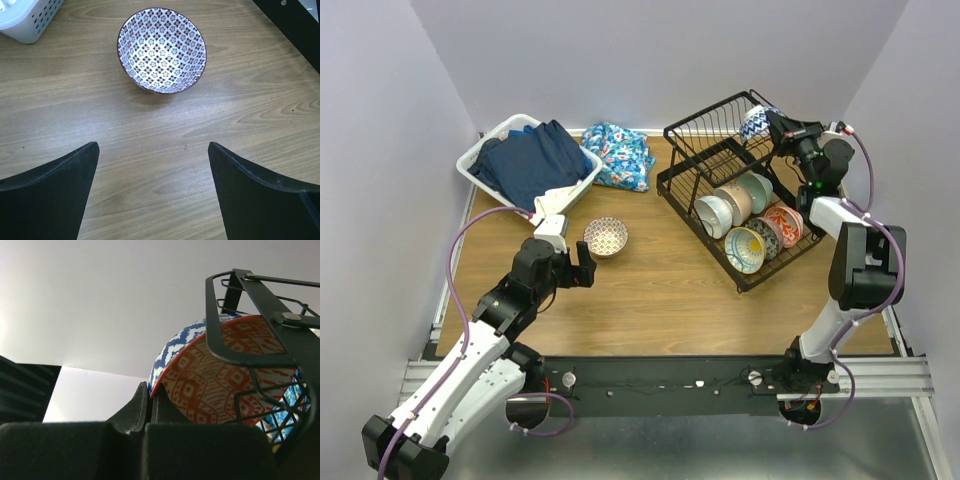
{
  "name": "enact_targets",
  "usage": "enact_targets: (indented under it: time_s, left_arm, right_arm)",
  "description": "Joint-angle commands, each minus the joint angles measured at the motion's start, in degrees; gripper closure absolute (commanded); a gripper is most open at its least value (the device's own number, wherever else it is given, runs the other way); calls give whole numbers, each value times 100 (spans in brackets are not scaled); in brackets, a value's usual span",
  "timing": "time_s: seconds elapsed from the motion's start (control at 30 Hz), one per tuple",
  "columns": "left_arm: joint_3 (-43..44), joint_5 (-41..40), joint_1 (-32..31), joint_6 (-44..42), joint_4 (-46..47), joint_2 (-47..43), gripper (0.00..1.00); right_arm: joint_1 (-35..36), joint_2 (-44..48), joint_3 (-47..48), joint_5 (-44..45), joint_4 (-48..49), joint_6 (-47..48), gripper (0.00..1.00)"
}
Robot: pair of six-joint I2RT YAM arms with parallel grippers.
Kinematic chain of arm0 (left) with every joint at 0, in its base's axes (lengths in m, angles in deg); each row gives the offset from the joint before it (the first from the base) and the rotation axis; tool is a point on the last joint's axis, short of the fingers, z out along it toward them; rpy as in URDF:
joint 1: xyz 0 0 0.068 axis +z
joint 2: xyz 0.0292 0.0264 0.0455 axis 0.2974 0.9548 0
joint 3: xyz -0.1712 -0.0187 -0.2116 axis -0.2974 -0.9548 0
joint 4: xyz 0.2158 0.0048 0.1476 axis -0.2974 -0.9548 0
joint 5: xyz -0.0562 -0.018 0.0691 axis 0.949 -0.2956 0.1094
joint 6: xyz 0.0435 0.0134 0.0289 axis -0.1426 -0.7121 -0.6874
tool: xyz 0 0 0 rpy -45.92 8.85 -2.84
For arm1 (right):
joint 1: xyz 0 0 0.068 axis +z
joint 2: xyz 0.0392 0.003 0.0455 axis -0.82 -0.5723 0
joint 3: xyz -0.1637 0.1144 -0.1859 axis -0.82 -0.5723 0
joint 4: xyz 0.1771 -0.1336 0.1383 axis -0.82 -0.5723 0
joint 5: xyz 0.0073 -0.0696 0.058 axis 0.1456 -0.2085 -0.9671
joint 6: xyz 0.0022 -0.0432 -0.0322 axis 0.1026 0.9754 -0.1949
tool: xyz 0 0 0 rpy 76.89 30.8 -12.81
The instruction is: Unload the bowls from the dish rack
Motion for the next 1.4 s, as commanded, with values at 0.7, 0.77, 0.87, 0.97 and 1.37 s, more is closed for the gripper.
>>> enact_targets:
  time_s: [0.7,0.77,0.87,0.97,1.37]
  left_arm:
    - [-43,-161,41,22,78,-38,1]
    - [-43,-135,41,4,87,-30,1]
    - [-52,-108,50,4,96,23,1]
    - [-52,-55,58,4,104,67,1]
    - [-52,15,58,4,96,102,1]
  right_arm:
    - [279,527,1364,-1680,-929,1241,99]
    - [297,861,1294,-1953,-1317,1785,99]
    - [314,1396,1232,-2217,-2248,2638,99]
    - [332,1879,1170,-2480,-3232,3455,99]
    - [472,3375,899,-2622,-7900,6910,99]
